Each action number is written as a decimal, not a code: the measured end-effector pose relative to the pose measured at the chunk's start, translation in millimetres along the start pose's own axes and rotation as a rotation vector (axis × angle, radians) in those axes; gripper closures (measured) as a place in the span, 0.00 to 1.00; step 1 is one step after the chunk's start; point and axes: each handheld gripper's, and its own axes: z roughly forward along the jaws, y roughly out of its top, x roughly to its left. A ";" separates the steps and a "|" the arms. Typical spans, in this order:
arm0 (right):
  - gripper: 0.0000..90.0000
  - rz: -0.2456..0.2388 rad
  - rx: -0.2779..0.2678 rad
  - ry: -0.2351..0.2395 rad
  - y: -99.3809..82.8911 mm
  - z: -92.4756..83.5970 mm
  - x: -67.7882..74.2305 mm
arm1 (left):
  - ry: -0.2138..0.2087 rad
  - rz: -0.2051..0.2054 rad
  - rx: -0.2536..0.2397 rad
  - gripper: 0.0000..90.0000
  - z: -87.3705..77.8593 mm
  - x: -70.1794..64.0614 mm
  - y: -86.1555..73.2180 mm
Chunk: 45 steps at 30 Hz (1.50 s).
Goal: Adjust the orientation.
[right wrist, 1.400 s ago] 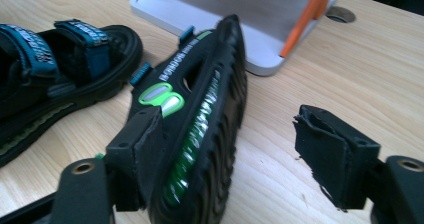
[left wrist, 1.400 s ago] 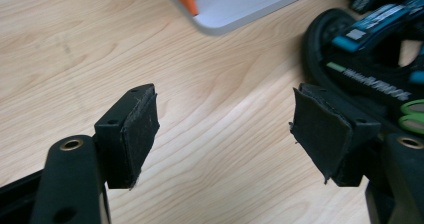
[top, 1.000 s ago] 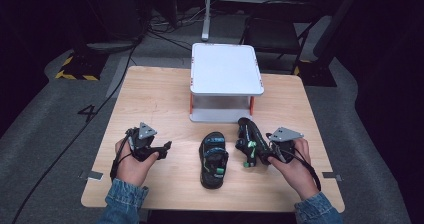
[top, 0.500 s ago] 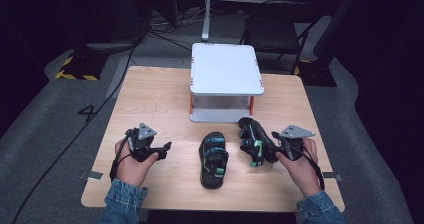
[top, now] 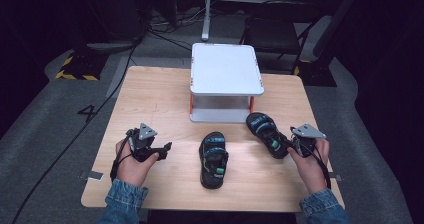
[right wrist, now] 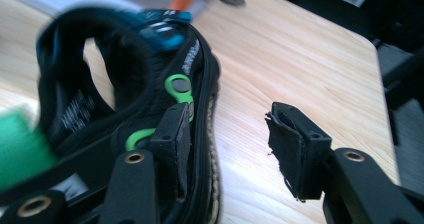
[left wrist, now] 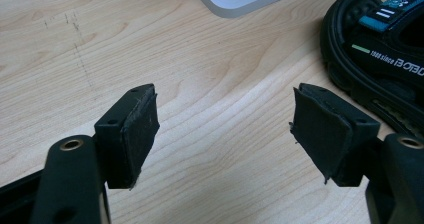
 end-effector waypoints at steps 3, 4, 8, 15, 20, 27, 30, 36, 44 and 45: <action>0.54 -0.010 0.039 -0.044 -9.0 6.7 -6.2 | -0.001 -0.002 0.000 0.30 0.7 -0.2 0.0; 0.52 0.000 0.043 -0.047 -10.8 7.4 -8.7 | -0.001 -0.001 0.000 0.30 0.6 0.0 0.1; 0.48 0.024 0.029 -0.046 -11.3 4.3 -16.4 | 0.001 -0.003 0.001 0.30 0.6 0.5 0.0; 0.40 0.094 -0.045 0.034 2.9 -28.9 -30.7 | -0.005 -0.005 -0.002 0.30 2.7 0.6 1.6; 0.27 0.156 -0.039 0.281 8.8 -39.0 -19.2 | -0.015 0.003 -0.004 0.30 6.5 -1.1 4.9; 0.24 0.131 0.039 0.280 -1.0 -22.2 -7.4 | -0.024 0.010 0.000 0.29 10.3 -3.1 6.3; 0.26 0.140 0.057 0.266 -7.0 -12.5 -5.9 | -0.023 0.009 0.005 0.30 10.4 -2.6 5.7; 0.49 0.156 0.075 0.293 -9.0 -6.1 -2.3 | -0.020 0.008 0.004 0.29 9.7 -2.3 3.9; 0.77 0.134 0.092 0.313 -0.6 -9.3 8.3 | -0.017 0.006 0.008 0.30 10.4 -2.7 1.5; 0.77 0.135 0.087 0.330 1.1 -9.5 12.3 | -0.017 0.006 0.010 0.29 10.6 -2.7 1.3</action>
